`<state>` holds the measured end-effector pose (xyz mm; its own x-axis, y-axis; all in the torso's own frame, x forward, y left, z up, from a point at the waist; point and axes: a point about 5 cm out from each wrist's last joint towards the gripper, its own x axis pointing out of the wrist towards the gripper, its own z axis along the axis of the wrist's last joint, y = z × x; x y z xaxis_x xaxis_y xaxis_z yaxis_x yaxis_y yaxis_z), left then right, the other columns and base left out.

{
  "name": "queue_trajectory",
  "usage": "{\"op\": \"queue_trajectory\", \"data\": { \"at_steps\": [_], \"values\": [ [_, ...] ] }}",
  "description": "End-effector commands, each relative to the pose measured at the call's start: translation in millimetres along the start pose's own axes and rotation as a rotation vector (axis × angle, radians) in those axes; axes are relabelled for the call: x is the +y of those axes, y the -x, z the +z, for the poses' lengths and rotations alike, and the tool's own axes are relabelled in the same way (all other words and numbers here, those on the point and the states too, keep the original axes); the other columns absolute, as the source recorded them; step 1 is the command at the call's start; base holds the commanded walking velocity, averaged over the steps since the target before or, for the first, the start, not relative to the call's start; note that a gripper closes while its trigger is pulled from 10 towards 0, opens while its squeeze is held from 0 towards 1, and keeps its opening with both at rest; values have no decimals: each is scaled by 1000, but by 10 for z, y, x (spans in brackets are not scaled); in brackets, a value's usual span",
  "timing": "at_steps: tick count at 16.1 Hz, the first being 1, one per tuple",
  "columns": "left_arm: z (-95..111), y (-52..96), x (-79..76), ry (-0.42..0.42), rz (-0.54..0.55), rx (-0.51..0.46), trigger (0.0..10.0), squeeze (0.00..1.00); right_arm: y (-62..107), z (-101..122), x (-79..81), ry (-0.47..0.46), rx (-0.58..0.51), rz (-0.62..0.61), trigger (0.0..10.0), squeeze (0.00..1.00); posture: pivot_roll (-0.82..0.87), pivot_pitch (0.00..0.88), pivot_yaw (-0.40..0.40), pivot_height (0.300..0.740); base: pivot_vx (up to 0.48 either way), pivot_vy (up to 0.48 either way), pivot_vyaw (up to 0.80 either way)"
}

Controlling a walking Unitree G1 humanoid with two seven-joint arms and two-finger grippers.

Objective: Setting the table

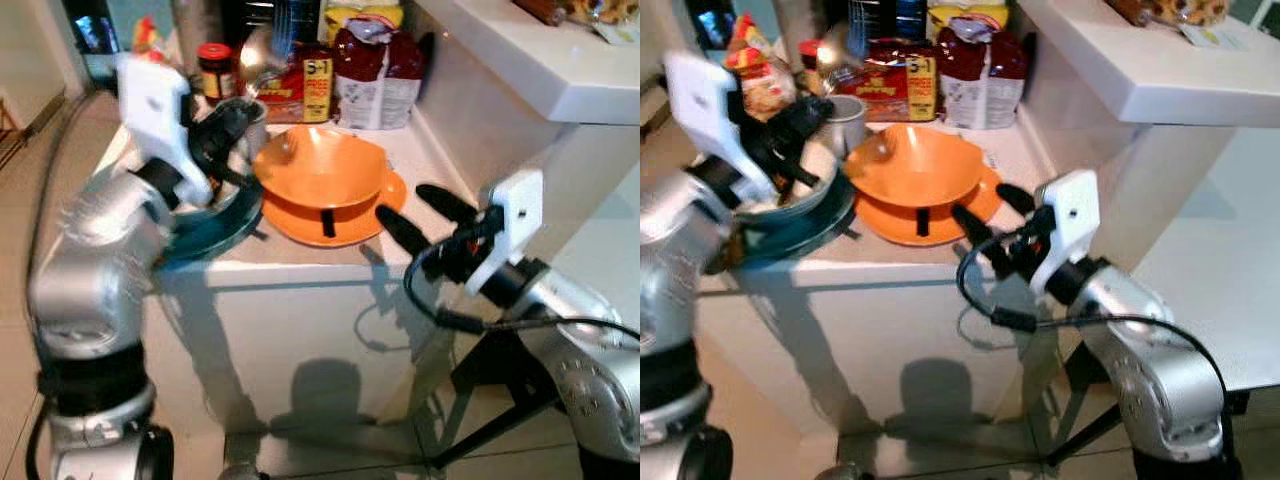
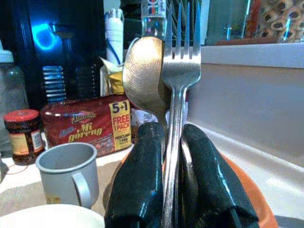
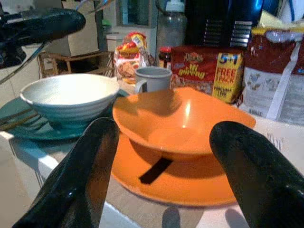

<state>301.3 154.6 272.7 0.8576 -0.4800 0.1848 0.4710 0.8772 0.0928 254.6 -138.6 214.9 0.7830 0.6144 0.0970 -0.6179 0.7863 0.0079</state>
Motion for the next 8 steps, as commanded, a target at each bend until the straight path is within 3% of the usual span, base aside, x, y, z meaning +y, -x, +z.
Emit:
{"op": "queue_trajectory", "data": {
  "at_steps": [1,4,8],
  "values": [
    [118,-31,-122,-51,-22,-44,10000,0,10,1,-56,12,-1,-22,10000,0,11,0,-53,740,0,0,0],
    [102,-52,-276,-73,-61,-32,10000,0,56,30,-71,19,-9,-31,10000,0,-11,0,-44,740,0,0,0],
    [36,-136,-290,-40,0,16,10000,0,50,40,-99,13,-14,-58,10000,0,-18,0,-38,740,0,0,0]
  ]
}}
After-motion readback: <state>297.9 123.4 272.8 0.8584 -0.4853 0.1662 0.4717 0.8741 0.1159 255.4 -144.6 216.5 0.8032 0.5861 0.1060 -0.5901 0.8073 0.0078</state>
